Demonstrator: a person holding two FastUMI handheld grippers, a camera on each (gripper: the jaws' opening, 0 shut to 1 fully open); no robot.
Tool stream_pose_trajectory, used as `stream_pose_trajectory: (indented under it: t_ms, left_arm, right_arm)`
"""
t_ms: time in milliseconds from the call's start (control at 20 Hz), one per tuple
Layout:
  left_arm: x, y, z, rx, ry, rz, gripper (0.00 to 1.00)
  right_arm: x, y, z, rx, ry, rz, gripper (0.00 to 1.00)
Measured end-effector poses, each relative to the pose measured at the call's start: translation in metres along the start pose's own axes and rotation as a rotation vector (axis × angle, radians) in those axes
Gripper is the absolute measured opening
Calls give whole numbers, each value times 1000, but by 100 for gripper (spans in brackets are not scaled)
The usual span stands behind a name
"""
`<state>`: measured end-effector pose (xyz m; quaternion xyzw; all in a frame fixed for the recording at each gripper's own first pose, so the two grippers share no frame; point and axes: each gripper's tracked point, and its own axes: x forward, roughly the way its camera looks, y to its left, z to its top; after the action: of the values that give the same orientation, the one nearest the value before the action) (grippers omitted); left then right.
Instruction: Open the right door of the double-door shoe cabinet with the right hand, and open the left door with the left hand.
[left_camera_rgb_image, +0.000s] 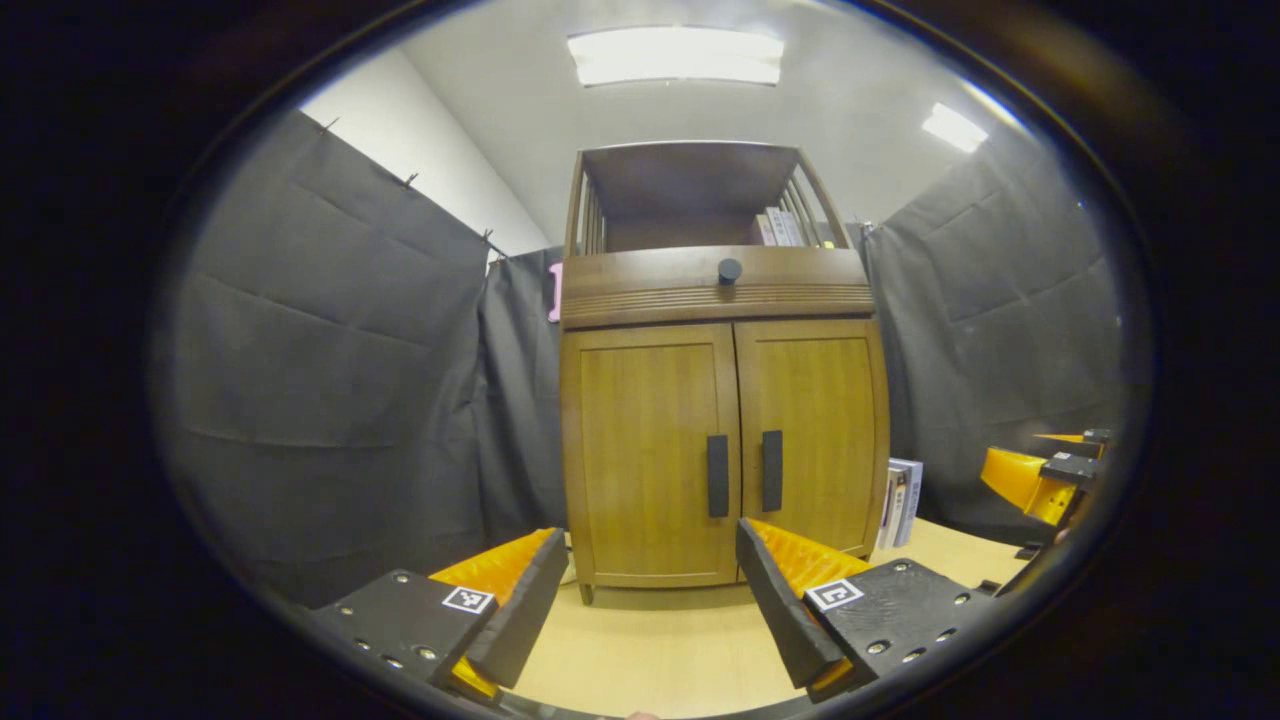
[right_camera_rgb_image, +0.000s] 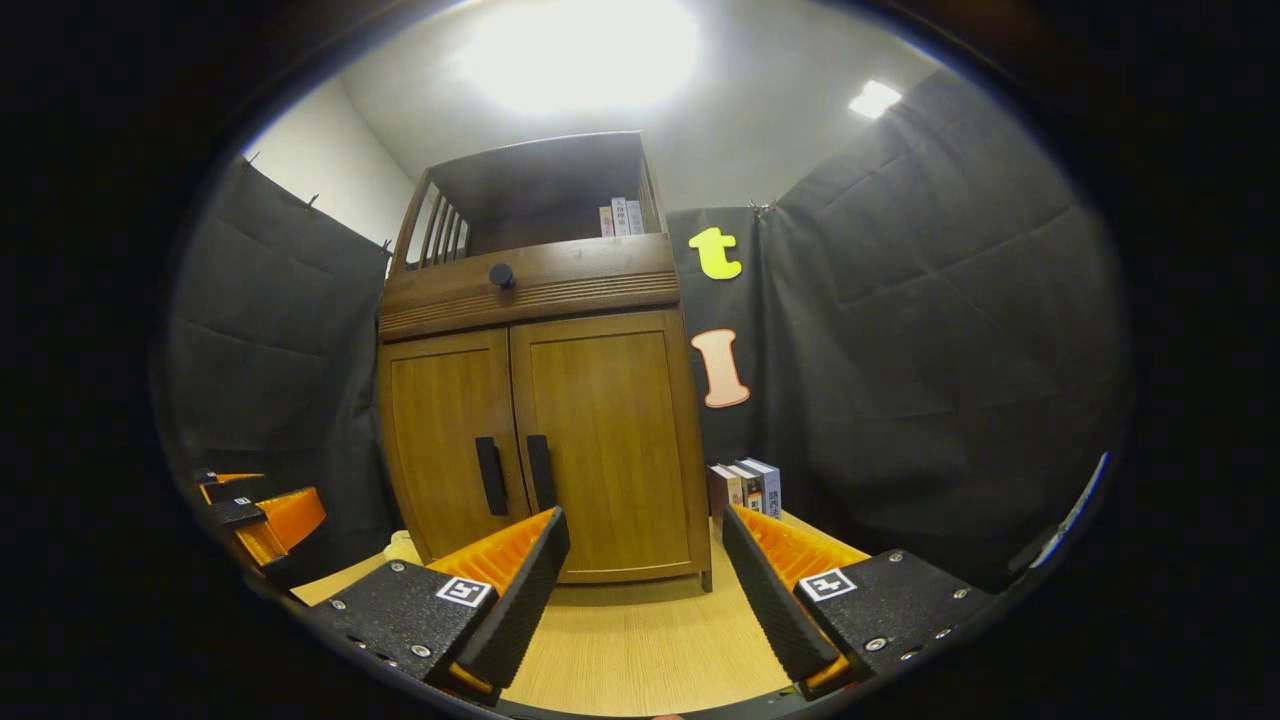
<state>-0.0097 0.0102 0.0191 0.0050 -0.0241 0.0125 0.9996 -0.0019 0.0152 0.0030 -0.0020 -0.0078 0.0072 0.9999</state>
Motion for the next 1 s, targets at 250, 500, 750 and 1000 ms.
stream_pose_trajectory:
  t_ms: [250, 500, 750, 1000]
  left_arm:
    - [1, 4, 1, -16, -1, -2, 100]
    - [4, 9, 0, -7, 2, 11, 97]
    - [-1, 25, 2, -1, 6, 60, 99]
    - [-10, 38, 4, 1, 9, 115, 100]
  right_arm:
    - [6, 7, -1, 0, -6, 6, 95]
    - [46, 30, 4, 29, 4, 53, 95]
    - [98, 59, 10, 35, -7, 112, 95]
    - [149, 87, 10, 57, 0, 150, 95]
